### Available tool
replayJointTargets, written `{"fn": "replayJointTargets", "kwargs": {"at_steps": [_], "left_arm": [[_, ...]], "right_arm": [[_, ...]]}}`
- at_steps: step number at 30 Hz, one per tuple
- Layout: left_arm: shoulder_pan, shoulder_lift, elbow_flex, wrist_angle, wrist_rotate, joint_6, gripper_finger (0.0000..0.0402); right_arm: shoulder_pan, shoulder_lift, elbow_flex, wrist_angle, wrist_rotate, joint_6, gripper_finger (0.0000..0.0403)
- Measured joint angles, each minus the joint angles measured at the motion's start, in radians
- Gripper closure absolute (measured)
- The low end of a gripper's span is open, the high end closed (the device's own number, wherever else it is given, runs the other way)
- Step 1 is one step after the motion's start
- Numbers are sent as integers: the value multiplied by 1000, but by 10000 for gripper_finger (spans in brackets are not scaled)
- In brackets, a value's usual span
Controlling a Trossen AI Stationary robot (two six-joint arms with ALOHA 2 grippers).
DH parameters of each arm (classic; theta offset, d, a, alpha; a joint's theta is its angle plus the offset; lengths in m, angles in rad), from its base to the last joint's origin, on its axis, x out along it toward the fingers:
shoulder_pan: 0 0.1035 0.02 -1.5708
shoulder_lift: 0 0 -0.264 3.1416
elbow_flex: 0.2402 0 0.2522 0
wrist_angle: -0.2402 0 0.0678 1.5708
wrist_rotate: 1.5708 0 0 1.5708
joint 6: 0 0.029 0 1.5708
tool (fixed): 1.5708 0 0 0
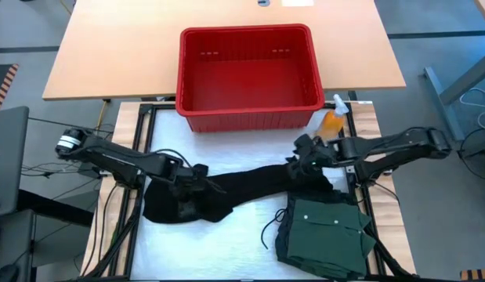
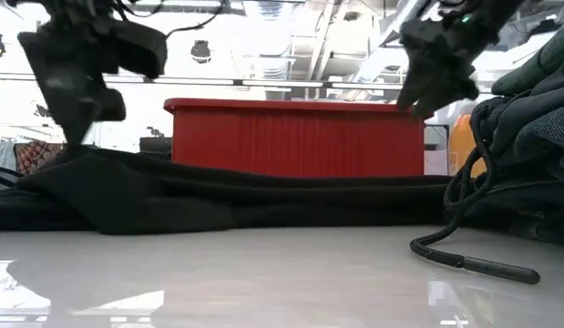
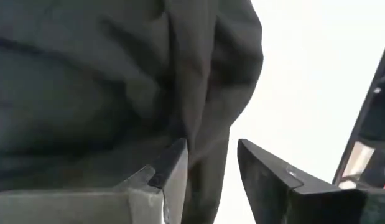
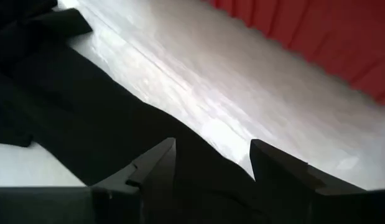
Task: Fold laundry
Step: Fold the black shirt
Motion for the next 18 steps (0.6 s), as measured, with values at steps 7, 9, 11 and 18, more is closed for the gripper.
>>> {"fn": "replayJointTargets", "kwargs": {"at_steps": [7,9,11,18], "left_arm": [[51,-149,2,-63,-266,73,271],[101,-168,2,-50,-346,88,271],[172,-165,2,-25,-355,108,271],[338,-15,2,16,-217,436,271]], "right_arm": [[1,171,0,122,-87,-29,171],[0,207,0,160,-126,-42,171],[0,231,0,197,-154,-50,171],[2,254,0,239,-216,-44,171]]}}
